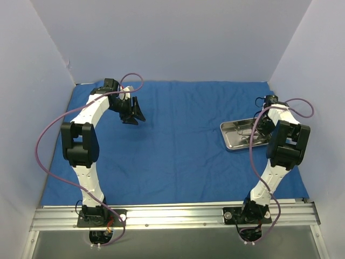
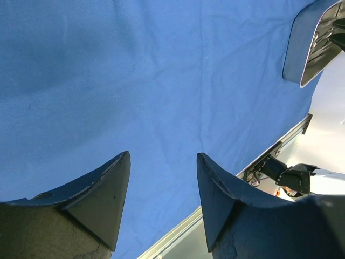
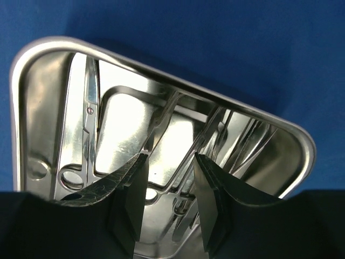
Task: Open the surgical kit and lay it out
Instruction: Pick up the medical item from the container, then place the medical item in the surgical kit.
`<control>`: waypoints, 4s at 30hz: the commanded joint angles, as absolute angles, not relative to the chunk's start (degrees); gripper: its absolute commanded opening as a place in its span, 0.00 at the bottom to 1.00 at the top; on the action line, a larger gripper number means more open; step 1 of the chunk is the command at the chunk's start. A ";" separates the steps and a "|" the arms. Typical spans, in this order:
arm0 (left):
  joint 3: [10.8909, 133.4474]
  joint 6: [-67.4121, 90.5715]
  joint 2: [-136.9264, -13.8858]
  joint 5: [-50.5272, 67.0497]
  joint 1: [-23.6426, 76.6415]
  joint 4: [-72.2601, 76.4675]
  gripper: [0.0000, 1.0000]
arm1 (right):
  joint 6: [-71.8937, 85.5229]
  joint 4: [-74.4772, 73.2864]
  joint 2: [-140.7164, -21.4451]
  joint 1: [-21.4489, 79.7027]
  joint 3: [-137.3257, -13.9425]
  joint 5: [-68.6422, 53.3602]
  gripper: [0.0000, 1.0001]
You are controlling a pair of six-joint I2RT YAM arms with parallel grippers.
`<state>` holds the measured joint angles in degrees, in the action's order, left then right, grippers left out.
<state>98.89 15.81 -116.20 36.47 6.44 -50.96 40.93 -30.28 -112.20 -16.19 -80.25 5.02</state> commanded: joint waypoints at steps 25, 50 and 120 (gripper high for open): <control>98.53 15.21 -115.75 39.11 4.04 -50.27 0.61 | 40.70 -30.06 -118.92 -17.67 -82.53 3.87 0.05; 88.85 34.71 -104.07 54.41 16.26 -20.65 0.65 | 29.17 -7.49 -99.76 17.74 -88.07 -27.86 0.00; 125.42 27.59 -132.62 4.51 25.48 -59.67 0.02 | 33.14 -40.43 -103.45 -1.04 -97.04 -6.93 0.66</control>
<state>122.08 23.27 -131.74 10.37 23.92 -55.92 33.54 -35.81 -107.98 1.39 -98.30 -7.35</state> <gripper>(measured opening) 0.051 0.657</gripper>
